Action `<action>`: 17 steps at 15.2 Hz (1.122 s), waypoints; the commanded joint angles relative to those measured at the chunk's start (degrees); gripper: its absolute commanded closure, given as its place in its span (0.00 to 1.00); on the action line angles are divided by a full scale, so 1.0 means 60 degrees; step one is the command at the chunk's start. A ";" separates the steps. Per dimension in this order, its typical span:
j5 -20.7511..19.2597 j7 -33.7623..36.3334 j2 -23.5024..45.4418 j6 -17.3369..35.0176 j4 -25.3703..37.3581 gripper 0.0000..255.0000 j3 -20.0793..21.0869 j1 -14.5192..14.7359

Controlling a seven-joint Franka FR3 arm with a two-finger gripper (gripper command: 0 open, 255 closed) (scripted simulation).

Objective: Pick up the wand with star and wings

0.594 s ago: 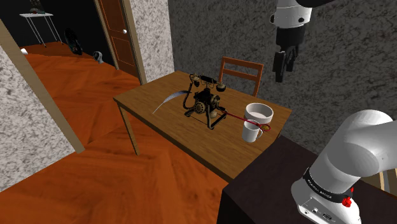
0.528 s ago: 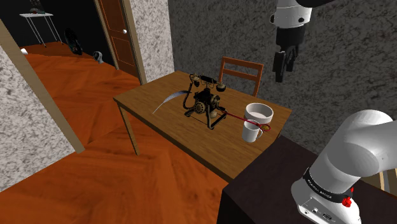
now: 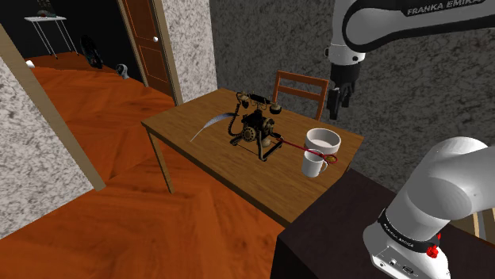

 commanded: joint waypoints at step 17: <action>0.0456 -0.1566 0.5823 0.6876 -0.0566 0.00 -0.1485 0.0047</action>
